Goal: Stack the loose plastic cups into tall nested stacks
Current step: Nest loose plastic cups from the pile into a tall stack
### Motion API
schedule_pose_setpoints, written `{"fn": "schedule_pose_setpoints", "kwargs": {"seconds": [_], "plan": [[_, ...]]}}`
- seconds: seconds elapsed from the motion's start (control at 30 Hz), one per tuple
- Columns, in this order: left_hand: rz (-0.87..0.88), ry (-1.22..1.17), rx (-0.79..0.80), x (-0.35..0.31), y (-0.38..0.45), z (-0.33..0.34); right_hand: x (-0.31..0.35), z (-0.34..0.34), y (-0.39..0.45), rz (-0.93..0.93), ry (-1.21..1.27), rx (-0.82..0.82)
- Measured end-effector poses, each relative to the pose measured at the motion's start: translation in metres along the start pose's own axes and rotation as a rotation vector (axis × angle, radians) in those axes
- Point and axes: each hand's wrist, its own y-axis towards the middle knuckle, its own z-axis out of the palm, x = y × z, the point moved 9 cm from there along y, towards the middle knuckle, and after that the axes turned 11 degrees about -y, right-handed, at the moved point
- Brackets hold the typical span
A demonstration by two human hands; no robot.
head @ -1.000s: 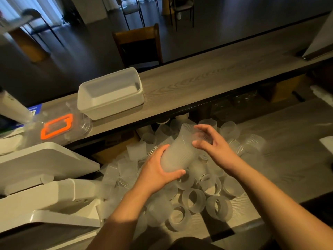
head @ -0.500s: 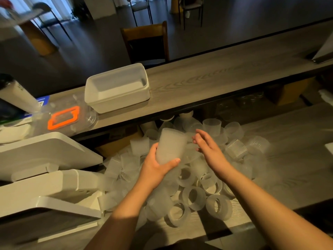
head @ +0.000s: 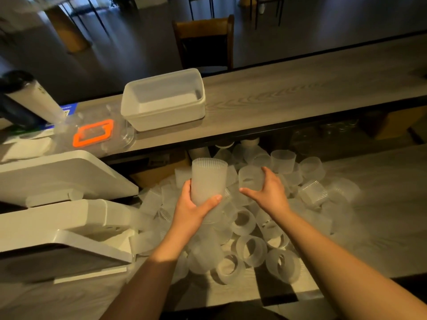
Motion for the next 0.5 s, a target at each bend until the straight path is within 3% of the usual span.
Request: {"fn": "schedule_pose_setpoints", "kwargs": {"seconds": [0.2,0.5], "plan": [[0.004,-0.012,-0.006,0.003,-0.003,-0.006,0.007,0.002,0.01,0.022,-0.029,-0.037],[0.003,0.006,0.015,0.006,-0.007,-0.011,0.012,-0.016,-0.014,0.031,0.19,-0.06]]}}
